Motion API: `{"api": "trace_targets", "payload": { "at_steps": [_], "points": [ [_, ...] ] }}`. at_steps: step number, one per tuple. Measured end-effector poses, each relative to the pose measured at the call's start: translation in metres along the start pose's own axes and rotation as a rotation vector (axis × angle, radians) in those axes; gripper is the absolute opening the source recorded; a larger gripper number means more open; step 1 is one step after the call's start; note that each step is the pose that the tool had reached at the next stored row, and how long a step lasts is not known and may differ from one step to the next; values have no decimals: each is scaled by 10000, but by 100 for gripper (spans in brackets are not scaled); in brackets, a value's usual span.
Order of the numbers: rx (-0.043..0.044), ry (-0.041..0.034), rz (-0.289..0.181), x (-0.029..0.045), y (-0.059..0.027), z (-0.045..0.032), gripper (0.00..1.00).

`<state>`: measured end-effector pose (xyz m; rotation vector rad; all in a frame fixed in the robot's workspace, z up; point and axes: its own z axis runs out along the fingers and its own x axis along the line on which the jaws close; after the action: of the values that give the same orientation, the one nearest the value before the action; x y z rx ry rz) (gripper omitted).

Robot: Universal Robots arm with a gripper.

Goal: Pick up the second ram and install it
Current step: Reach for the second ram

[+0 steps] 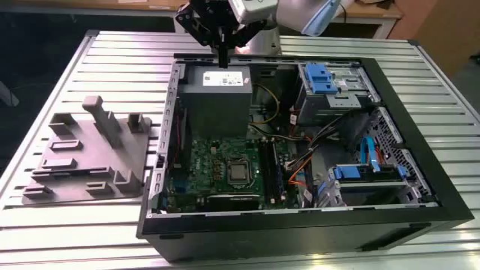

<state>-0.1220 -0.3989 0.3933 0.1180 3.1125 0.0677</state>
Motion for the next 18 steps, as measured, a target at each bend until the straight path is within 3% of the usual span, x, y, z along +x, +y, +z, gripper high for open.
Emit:
{"api": "trace_targets", "payload": {
  "at_steps": [11, 18],
  "points": [
    [-15, 1, 1, 1, 0, 0, 10],
    [-15, 1, 0, 51, -4, 1, 10]
  ]
}}
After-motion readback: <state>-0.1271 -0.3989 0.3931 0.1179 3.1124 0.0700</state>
